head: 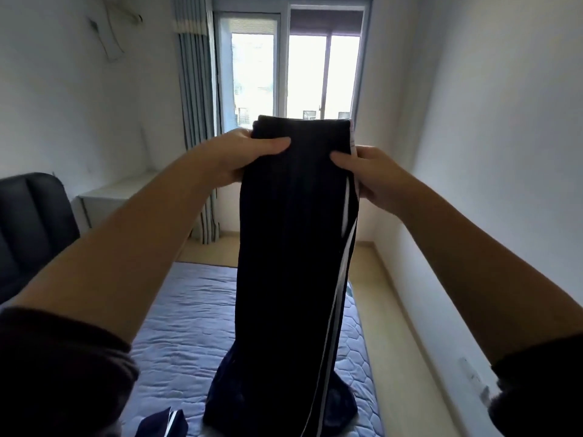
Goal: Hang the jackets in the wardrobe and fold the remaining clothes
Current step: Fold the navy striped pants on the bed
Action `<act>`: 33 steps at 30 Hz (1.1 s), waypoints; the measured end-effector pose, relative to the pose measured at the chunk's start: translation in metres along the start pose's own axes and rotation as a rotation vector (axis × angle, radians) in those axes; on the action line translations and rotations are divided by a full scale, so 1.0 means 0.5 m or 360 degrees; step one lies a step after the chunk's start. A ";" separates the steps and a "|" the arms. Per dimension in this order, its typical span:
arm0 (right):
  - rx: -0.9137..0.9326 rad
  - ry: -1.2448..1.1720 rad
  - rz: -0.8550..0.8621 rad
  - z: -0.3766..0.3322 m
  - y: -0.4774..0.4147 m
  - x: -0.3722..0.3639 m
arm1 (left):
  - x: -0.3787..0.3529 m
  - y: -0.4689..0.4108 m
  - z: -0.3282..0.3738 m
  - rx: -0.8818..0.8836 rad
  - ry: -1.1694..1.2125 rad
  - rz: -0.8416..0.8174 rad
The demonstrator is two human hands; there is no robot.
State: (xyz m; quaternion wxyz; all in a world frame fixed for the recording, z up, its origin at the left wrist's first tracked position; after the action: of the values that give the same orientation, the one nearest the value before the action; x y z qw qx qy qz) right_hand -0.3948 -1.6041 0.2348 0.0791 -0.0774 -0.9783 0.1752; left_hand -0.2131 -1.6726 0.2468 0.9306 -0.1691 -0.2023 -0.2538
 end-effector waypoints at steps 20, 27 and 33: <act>-0.0028 0.0153 0.0147 -0.023 -0.109 0.068 | 0.005 -0.123 0.059 -0.0065 -0.0046 0.0102; -0.0075 0.0292 0.0190 -0.043 -0.113 0.106 | -0.013 -0.144 0.070 -0.0009 -0.0043 0.0042; -0.0032 0.0331 0.0130 -0.094 -0.102 0.124 | -0.004 -0.142 0.105 -0.0014 -0.0036 0.0055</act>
State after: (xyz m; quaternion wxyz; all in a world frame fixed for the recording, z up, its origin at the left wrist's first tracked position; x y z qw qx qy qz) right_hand -0.4529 -1.6247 0.3042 0.1724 -0.1356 -0.9625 0.1594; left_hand -0.2684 -1.7078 0.3060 0.9317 -0.1796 -0.2087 -0.2368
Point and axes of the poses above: each hand's wrist, its own y-axis away from the middle knuckle, its own x-axis out of the back of the hand, z = x × y, the point moved 10 cm from there along -y, towards the middle knuckle, and after that the axes turned 12 degrees about -y, right-handed, at the moved point
